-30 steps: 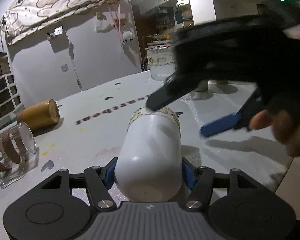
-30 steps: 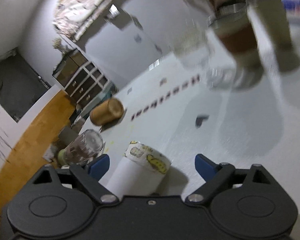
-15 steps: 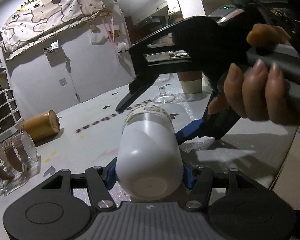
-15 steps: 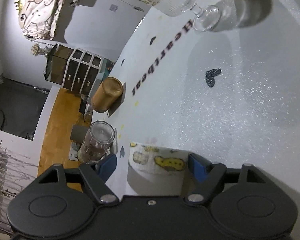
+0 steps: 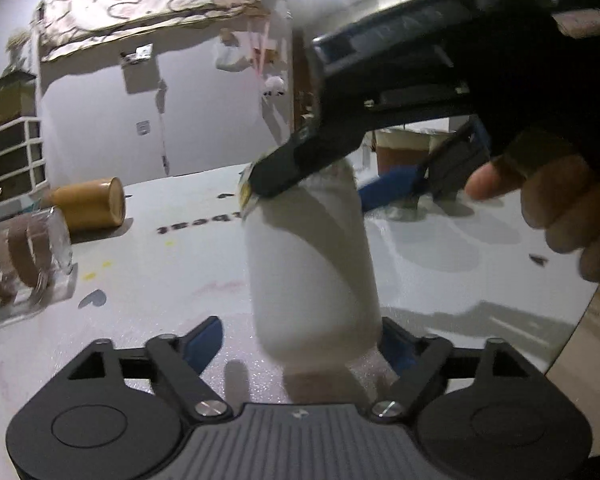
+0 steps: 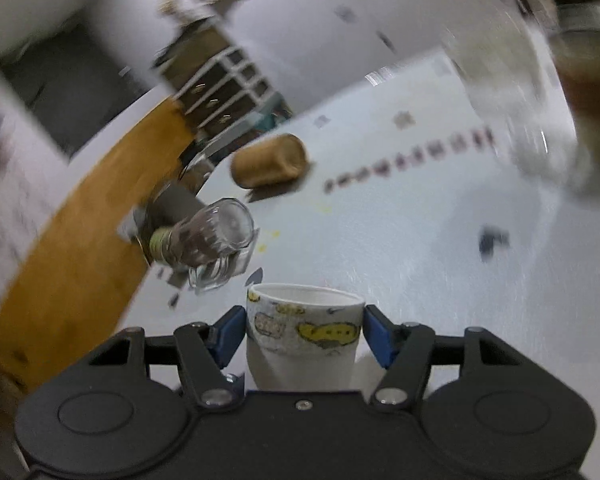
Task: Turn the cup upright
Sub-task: 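Grasp the white cup's rim with the right tool while the left tool releases it, then rotate the white cup upright with the right tool and lower it beside the stemmed glass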
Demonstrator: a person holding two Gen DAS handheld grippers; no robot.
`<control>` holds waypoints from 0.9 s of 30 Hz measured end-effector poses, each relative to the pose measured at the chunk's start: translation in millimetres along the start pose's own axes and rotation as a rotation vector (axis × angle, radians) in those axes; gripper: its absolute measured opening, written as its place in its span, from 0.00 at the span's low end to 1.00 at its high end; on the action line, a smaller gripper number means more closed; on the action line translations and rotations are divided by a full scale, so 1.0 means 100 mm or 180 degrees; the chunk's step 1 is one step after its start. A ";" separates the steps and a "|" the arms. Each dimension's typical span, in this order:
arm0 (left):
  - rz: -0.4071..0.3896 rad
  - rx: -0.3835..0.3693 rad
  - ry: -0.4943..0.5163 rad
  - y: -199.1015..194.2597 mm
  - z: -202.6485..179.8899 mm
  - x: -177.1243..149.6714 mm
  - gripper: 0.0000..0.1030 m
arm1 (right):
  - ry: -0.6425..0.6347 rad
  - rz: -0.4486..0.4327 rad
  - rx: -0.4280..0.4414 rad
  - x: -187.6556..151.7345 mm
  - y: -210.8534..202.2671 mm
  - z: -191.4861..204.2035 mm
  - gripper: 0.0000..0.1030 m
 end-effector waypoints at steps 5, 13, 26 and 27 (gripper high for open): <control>-0.0101 0.0005 -0.0114 -0.07 0.05 0.00 0.94 | -0.1081 -0.0526 -0.0587 0.16 -0.14 0.28 0.63; -0.0248 0.0087 -0.0370 -0.21 0.24 0.00 0.97 | -0.1641 -0.0911 -0.1390 0.54 0.18 0.19 0.63; -0.0305 0.0123 -0.0463 -0.28 0.38 -0.01 0.97 | -0.1282 -0.1079 -0.2046 0.91 0.91 -0.25 0.63; -0.0306 0.0125 -0.0459 -0.27 0.37 -0.01 0.97 | -0.1263 -0.1075 -0.2064 0.90 0.94 -0.27 0.63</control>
Point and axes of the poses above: each gripper's, at about its wrist camera, not at the fingertips, and y roughly the way its jaws point, z to its left, x to its top, the point moved 1 cm from there along y, roughly the way its jaws point, and after that the axes turned 10 degrees about -y, right-handed, at the moved point
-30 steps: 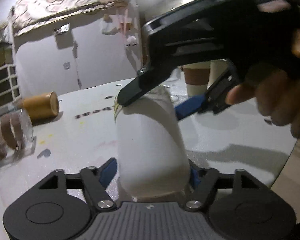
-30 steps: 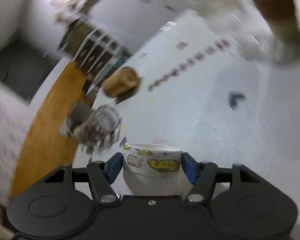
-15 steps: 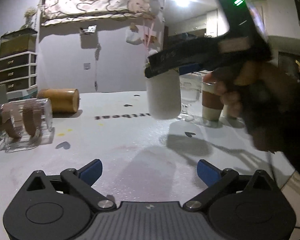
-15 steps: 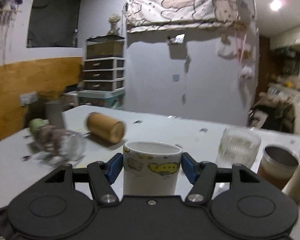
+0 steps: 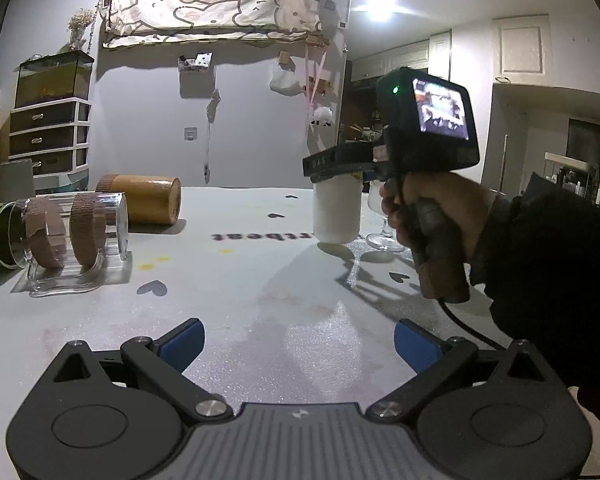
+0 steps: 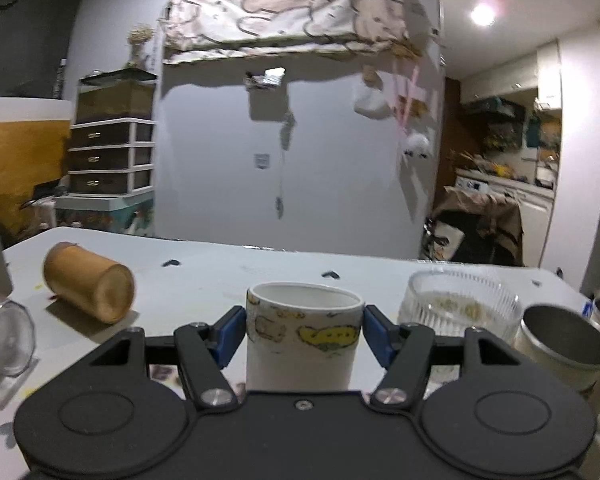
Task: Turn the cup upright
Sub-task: 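Rotate the white cup upright with the right tool and lower it beside the stemmed glass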
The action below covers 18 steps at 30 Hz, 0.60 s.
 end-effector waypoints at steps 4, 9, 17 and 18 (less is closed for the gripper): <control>0.0010 0.0000 0.0014 0.01 -0.01 -0.02 0.97 | -0.0020 -0.0056 -0.0050 -0.09 0.03 0.01 0.63; 0.0007 0.0008 0.0019 0.01 -0.02 -0.02 0.97 | 0.0052 -0.0062 -0.0037 -0.15 -0.07 -0.01 0.64; 0.0011 0.0002 0.0055 0.02 -0.05 -0.01 0.98 | 0.0107 -0.0008 0.0067 -0.22 -0.17 -0.04 0.64; 0.0010 0.0005 0.0057 0.02 -0.05 -0.01 0.98 | 0.0111 -0.0008 0.0076 -0.23 -0.18 -0.04 0.65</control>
Point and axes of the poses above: each gripper's, at about its wrist camera, not at the fingertips, and y roughly the way its jaws point, z to its left, x to its top, the point moved 1 cm from there along y, roughly the way its jaws point, and after that the axes turned 10 degrees about -y, right-handed, at the moved point
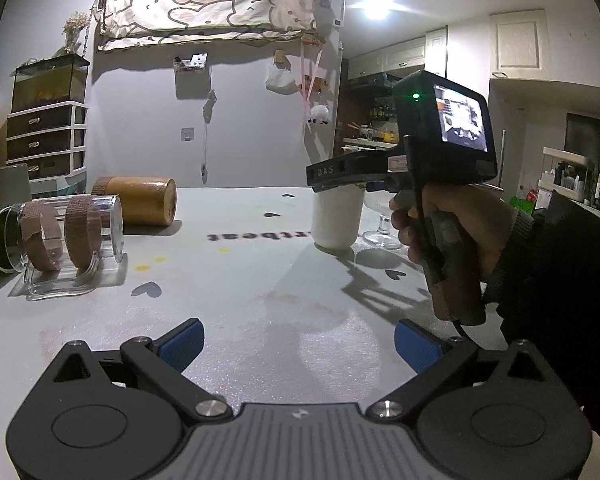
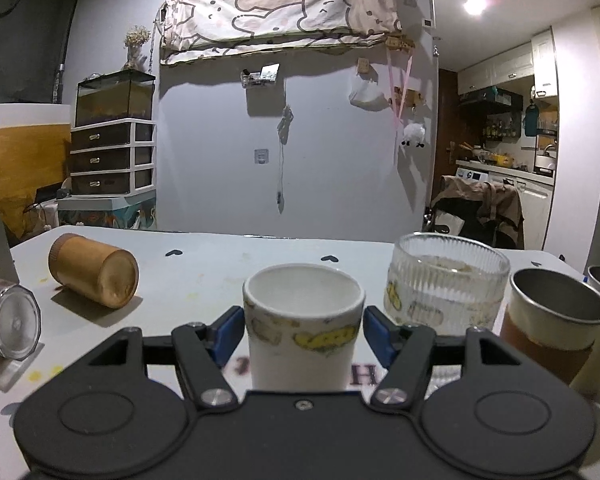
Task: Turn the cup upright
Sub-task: 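Rotate the white cup upright with the right tool and lower it beside the stemmed glass, then open the right tool and withdraw it from the upright cup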
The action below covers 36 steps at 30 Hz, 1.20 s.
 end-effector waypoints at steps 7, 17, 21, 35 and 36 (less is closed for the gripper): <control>-0.0017 0.0053 0.0008 -0.01 -0.02 0.07 1.00 | 0.0180 -0.0095 0.0240 0.03 -0.28 -0.10 0.78; -0.0173 0.0115 0.0001 -0.10 -0.10 0.21 1.00 | 0.0103 -0.0445 0.0331 -0.08 -1.35 -0.31 0.87; -0.0220 0.0123 0.0012 -0.15 -0.15 0.23 1.00 | 0.0004 -0.0550 0.0253 -0.23 -1.70 -0.37 0.89; -0.0351 0.0227 0.0020 -0.31 -0.14 0.22 1.00 | 0.0094 -0.0416 -0.0072 -0.75 -2.18 -0.46 1.00; -0.0357 0.0227 0.0021 -0.31 -0.14 0.22 1.00 | 0.0091 -0.0412 -0.0091 -0.77 -2.19 -0.45 1.00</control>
Point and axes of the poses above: each gripper's, at about its wrist camera, not at the fingertips, and y roughly the way its jaws point, z to its left, x to its top, the point moved 1 cm from there along y, roughly the way its jaws point, and after that the axes turned 10 degrees about -y, right-handed, at the moved point
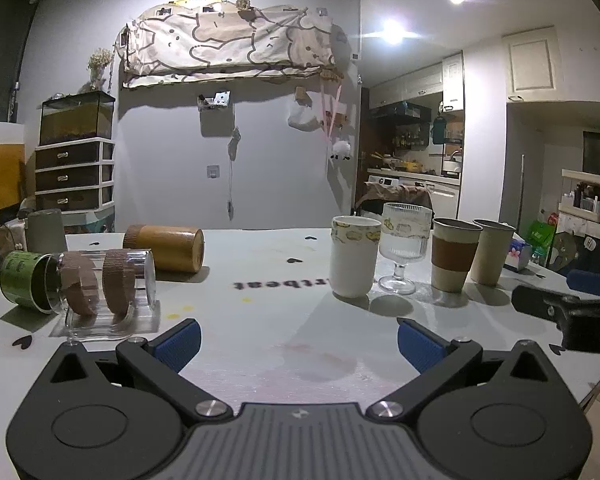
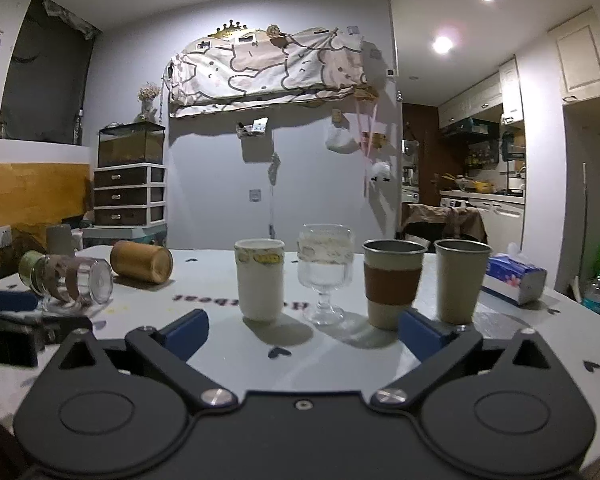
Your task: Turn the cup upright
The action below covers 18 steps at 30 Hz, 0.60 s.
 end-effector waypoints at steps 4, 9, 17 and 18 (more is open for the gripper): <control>0.0010 0.0013 0.0006 -0.01 0.01 -0.01 1.00 | -0.0005 0.0006 -0.0058 -0.06 -0.07 0.01 1.00; 0.0000 0.0046 0.0009 -0.04 0.02 -0.02 1.00 | -0.0014 -0.0004 -0.0018 -0.10 -0.11 0.03 1.00; -0.0015 0.0066 0.0010 -0.07 0.02 -0.01 1.00 | 0.0003 -0.0010 -0.0066 -0.09 -0.12 0.03 1.00; -0.0018 0.0067 0.0016 -0.07 0.02 0.00 1.00 | 0.0008 -0.0011 -0.0068 -0.08 -0.12 0.03 1.00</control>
Point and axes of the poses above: each gripper's, at about its wrist camera, not at the fingertips, and y roughly the way its jaws point, z to its left, x to its top, the point moved 1 cm from there along y, roughly the way its jaws point, and after that the axes turned 10 degrees about -y, right-handed, at the moved point
